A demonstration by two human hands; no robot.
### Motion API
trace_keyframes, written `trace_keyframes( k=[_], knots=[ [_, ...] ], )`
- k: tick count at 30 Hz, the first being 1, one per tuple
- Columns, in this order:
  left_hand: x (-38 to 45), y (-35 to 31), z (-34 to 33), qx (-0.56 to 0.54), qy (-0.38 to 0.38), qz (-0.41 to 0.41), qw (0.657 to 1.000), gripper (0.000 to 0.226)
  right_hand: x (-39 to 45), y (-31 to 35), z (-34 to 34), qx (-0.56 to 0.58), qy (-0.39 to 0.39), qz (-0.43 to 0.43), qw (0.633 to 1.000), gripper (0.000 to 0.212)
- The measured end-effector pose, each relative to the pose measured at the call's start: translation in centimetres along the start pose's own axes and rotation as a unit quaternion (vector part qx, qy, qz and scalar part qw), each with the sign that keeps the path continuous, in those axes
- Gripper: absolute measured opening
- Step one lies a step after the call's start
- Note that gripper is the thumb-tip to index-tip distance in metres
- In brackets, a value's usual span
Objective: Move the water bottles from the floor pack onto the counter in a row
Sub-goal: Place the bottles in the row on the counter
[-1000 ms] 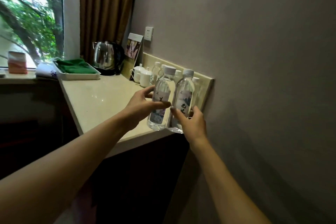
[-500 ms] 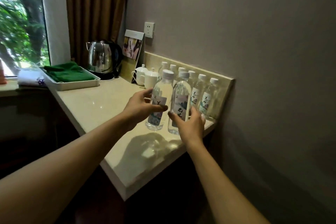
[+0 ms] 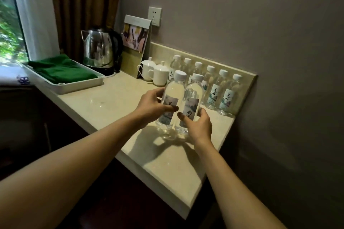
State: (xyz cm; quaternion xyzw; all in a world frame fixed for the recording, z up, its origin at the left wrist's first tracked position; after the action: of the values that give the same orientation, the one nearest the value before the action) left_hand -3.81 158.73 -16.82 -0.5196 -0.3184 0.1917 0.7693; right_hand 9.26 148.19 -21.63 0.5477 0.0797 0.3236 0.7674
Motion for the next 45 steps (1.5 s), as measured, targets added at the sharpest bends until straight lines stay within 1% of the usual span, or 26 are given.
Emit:
trace_keyframes(
  k=[4,7,13,17,19,22,25,28,29,33,37,39,42,45],
  knots=[
    [2.4,1.7,0.8,-0.011,0.004,-0.001,1.0,0.057,2.1,0.5,-1.3,-0.054,-0.029,0.006,0.998,0.043],
    [4.8,3.0,1.3,-0.005,0.018,0.002,1.0,0.056,4.0,0.2,-2.3,-0.069,-0.028,-0.008,0.997,0.043],
    [10.9,5.9,1.7,-0.008,0.043,0.006,0.999,0.06,8.8,-1.0,-4.3,-0.063,-0.046,-0.017,0.997,0.048],
    [14.9,7.1,1.8,-0.005,0.05,0.002,0.999,0.063,12.2,-1.9,-5.5,-0.073,-0.054,-0.019,0.996,0.043],
    [16.7,7.6,1.8,-0.007,0.065,0.0,0.998,0.062,13.5,-2.0,-5.9,-0.081,-0.061,-0.018,0.995,0.045],
    [18.9,8.5,1.9,-0.018,0.08,0.002,0.997,0.062,15.4,-2.2,-6.6,-0.073,-0.051,-0.027,0.996,0.048],
    [20.3,9.1,2.2,-0.017,0.092,-0.003,0.996,0.06,16.6,-2.3,-7.4,-0.064,-0.053,-0.039,0.996,0.058],
    [22.0,9.8,2.9,-0.014,0.098,-0.019,0.995,0.061,18.0,-2.3,-8.8,-0.079,-0.061,-0.059,0.993,0.082],
    [22.6,10.3,3.1,-0.015,0.101,-0.021,0.995,0.062,18.4,-2.3,-9.2,-0.087,-0.064,-0.065,0.992,0.084],
    [24.4,11.4,3.7,-0.025,0.115,-0.035,0.993,0.06,19.2,-1.9,-10.5,-0.122,-0.089,-0.08,0.985,0.072],
    [25.4,11.8,4.3,-0.019,0.145,-0.053,0.988,0.062,19.2,-1.6,-11.3,-0.131,-0.11,-0.093,0.981,0.081],
    [25.9,12.2,4.3,-0.017,0.151,-0.063,0.986,0.061,19.3,-1.5,-11.6,-0.135,-0.112,-0.097,0.98,0.08],
    [26.5,12.7,4.2,-0.004,0.141,-0.081,0.987,0.061,19.2,-0.7,-11.7,-0.147,-0.119,-0.104,0.976,0.073],
    [27.3,13.2,4.1,0.027,0.137,-0.081,0.987,0.058,19.2,-0.4,-11.8,-0.177,-0.118,-0.115,0.97,0.064]
  ],
)
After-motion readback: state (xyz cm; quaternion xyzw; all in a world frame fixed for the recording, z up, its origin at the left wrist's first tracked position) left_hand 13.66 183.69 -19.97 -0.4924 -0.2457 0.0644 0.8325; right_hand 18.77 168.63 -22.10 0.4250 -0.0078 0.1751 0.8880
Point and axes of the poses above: each hand's wrist, its own x-axis towards the middle knuckle, its own z-axis out of the back of the hand, y = z × x, the point moved 3 cm from there along x, towards the middle knuckle, and after that the axes turned 6 degrees about y, right-handed, at the moved point
